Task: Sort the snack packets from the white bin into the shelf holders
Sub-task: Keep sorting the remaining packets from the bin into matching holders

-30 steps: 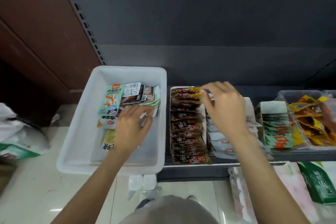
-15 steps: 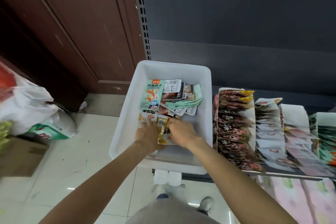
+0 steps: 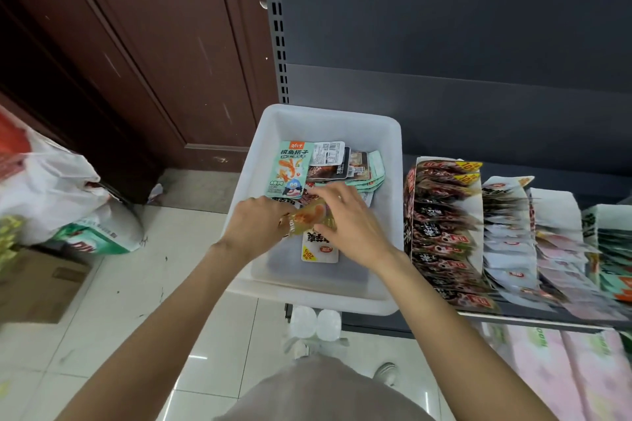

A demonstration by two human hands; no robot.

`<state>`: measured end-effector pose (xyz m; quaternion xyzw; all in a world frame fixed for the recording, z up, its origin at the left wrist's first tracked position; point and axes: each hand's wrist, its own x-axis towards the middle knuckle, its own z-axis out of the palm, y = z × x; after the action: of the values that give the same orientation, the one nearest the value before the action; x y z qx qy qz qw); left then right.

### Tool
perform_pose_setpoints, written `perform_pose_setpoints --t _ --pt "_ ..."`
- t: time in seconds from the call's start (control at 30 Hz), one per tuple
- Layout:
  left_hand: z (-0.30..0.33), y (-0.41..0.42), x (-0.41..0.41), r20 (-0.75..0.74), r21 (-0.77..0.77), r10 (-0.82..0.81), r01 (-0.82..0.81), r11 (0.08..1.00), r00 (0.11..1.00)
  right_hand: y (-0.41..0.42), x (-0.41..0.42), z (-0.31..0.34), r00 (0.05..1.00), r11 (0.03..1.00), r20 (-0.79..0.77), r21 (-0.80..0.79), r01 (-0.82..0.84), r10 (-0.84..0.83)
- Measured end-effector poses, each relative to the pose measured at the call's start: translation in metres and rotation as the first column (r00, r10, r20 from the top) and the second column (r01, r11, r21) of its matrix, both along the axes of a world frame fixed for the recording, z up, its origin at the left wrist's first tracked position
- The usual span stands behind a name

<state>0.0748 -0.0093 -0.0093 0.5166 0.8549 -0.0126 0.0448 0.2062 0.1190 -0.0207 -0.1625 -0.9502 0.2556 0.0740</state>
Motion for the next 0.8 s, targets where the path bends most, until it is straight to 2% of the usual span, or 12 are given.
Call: perform_pose_setpoints --t 0.07,0.13,0.23,0.33,0.4,0.43,0.47,0.53,0.57,0.6,0.67,0.8 --pt "0.009 -0.003 0.002 0.047 0.242 -0.104 0.09 0.966 0.993 0.0 0.006 0.008 0.998 0.992 -0.065 0.124 0.003 0.005" --pt "0.017 0.001 0.006 0.033 0.397 -0.167 0.14 0.907 0.985 0.003 0.011 0.014 0.993 0.976 -0.121 0.215 0.029 -0.003" --pt "0.023 0.012 0.017 0.066 0.624 -0.204 0.119 0.772 0.977 0.011 0.024 0.034 0.971 0.981 -0.231 0.159 0.108 -0.07" --pt "0.03 0.029 0.023 0.253 0.776 -0.178 -0.09 0.624 0.951 0.024 0.042 0.05 0.924 0.967 -0.302 0.023 0.254 -0.236" --pt "0.034 0.041 0.025 0.448 0.737 -0.115 -0.294 0.608 0.886 0.033 0.051 0.052 0.858 0.914 -0.32 -0.201 0.353 -0.401" --pt "0.035 0.048 0.026 0.601 0.66 -0.102 -0.42 0.623 0.793 0.037 0.055 0.052 0.824 0.852 -0.294 -0.37 0.369 -0.485" --pt "0.037 0.054 0.029 0.744 0.557 -0.116 -0.516 0.651 0.658 0.041 0.058 0.053 0.798 0.764 -0.255 -0.543 0.349 -0.546" --pt "0.038 0.065 0.037 0.905 0.37 -0.167 -0.533 0.761 0.39 0.045 0.065 0.055 0.773 0.595 -0.206 -0.761 0.259 -0.6" --pt "0.038 0.07 0.041 0.925 0.328 -0.177 -0.467 0.821 0.338 0.047 0.068 0.055 0.771 0.551 -0.199 -0.803 0.226 -0.605" --pt "0.036 0.075 0.045 0.926 0.316 -0.189 -0.395 0.863 0.328 0.049 0.071 0.055 0.772 0.534 -0.194 -0.819 0.212 -0.605" --pt "0.032 0.085 0.052 0.902 0.355 -0.242 -0.296 0.887 0.358 0.054 0.076 0.055 0.771 0.527 -0.199 -0.826 0.2 -0.605" --pt "0.035 0.107 0.059 0.834 0.404 -0.287 -0.167 0.899 0.471 0.073 0.09 0.064 0.674 0.459 -0.233 -0.87 0.177 -0.701"
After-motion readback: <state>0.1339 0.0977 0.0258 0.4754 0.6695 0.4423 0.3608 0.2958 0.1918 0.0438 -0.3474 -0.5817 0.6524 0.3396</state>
